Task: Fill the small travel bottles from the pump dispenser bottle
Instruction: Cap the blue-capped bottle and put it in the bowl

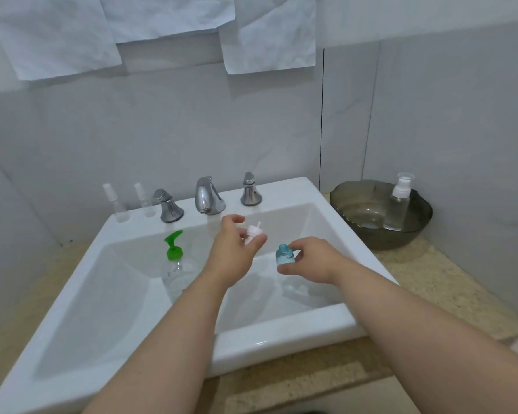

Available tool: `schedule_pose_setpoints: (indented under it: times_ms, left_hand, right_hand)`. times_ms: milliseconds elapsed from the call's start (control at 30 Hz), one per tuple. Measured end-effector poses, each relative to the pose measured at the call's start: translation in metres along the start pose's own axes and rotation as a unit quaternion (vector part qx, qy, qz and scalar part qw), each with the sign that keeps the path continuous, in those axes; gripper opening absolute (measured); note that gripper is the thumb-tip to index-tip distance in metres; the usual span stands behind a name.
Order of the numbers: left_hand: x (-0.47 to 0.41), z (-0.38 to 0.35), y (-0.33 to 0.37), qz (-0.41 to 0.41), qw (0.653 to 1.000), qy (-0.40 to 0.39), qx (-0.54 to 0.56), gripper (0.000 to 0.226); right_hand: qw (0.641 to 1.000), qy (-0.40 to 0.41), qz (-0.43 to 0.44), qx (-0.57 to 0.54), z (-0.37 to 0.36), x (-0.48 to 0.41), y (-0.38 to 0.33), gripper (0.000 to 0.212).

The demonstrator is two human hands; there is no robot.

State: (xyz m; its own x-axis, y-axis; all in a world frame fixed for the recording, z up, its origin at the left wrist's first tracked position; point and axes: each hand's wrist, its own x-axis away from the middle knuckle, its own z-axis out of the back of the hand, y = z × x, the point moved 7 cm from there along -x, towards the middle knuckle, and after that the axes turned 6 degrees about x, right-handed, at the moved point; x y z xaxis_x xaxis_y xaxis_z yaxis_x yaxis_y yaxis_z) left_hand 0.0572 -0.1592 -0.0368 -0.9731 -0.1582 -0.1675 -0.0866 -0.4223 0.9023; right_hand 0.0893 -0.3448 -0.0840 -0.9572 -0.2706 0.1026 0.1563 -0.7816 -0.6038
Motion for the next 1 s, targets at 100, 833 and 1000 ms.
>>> schedule_pose_setpoints:
  times_ms: [100,833,1000]
  left_hand:
    - [0.0,0.001,-0.016,0.05,0.999,0.002,0.021,0.033]
    - [0.008,-0.015,0.012,-0.128,0.986,-0.069,-0.082,0.031]
    - [0.009,-0.019,0.013,-0.116,0.986,-0.075,-0.093,0.039]
  right_hand:
    - [1.0,0.0,-0.002,0.004,-0.001,-0.001,0.001,0.054]
    - [1.0,-0.002,0.013,0.002,-0.002,-0.003,-0.003,0.046]
    - [0.999,-0.016,0.032,0.006,-0.005,-0.002,-0.009,0.021]
